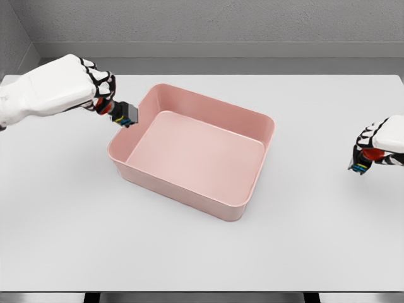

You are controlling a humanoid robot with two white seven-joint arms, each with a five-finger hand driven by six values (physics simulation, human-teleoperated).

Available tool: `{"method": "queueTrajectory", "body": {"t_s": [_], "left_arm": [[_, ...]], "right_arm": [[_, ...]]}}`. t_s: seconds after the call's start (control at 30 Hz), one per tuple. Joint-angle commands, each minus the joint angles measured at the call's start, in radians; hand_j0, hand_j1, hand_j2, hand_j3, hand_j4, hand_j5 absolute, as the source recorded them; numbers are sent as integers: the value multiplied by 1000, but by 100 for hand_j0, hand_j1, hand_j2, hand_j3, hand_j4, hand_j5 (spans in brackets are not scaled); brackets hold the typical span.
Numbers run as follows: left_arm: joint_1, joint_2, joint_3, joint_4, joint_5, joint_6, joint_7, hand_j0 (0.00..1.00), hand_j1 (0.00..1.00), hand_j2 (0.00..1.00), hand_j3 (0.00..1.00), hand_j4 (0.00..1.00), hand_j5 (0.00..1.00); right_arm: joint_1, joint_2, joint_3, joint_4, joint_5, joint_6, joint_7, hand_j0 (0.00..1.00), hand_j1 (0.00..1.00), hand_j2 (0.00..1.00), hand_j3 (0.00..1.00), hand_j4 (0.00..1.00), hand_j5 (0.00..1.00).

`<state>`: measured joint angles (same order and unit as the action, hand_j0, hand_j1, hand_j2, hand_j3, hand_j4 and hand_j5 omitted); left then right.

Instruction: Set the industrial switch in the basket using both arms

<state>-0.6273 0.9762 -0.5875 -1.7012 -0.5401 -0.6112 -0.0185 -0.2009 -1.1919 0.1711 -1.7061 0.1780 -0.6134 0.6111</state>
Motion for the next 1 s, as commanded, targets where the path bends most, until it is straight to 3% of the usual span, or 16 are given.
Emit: {"method": "queueTrajectory", "body": {"t_s": [0.0,0.13,0.2,0.27,0.3,0.37,0.6,0.7,0.97], "left_arm": [[-3,-42,-55,2,-1,0,0,9,9,9,9,9,9],[-49,-96,-123,6,-26,0,0,9,9,9,9,9,9],[-55,-108,-123,6,-28,0,0,19,19,19,19,19,19],[-58,-108,-123,6,-15,0,3,70,70,70,70,70,70],[-58,-108,-123,5,-14,0,3,87,87,87,87,87,87],[-58,-108,-121,3,-12,0,3,100,100,100,100,100,100],[-58,-106,-123,2,-12,0,6,100,100,100,100,100,100],[-54,-87,-123,2,26,0,6,100,100,100,100,100,100],[-3,61,-124,-3,106,0,9,100,100,100,100,100,100]], "right_arm": [[0,11,1,-3,-5,2,0,47,47,47,47,47,47],[-32,38,5,-4,-5,2,0,47,47,47,47,47,47],[-49,44,8,-21,-5,2,0,47,47,47,47,47,47],[-61,51,10,-23,-5,2,0,47,47,47,47,47,47],[-64,55,10,-23,-5,2,0,47,47,47,47,47,47],[-81,77,15,-24,-5,2,0,47,47,47,47,47,47],[-186,135,99,-40,-5,2,0,48,48,48,48,48,48],[-244,164,171,-40,-5,2,0,48,48,48,48,48,48],[-324,216,229,-46,-3,2,0,48,48,48,48,48,48]]}}
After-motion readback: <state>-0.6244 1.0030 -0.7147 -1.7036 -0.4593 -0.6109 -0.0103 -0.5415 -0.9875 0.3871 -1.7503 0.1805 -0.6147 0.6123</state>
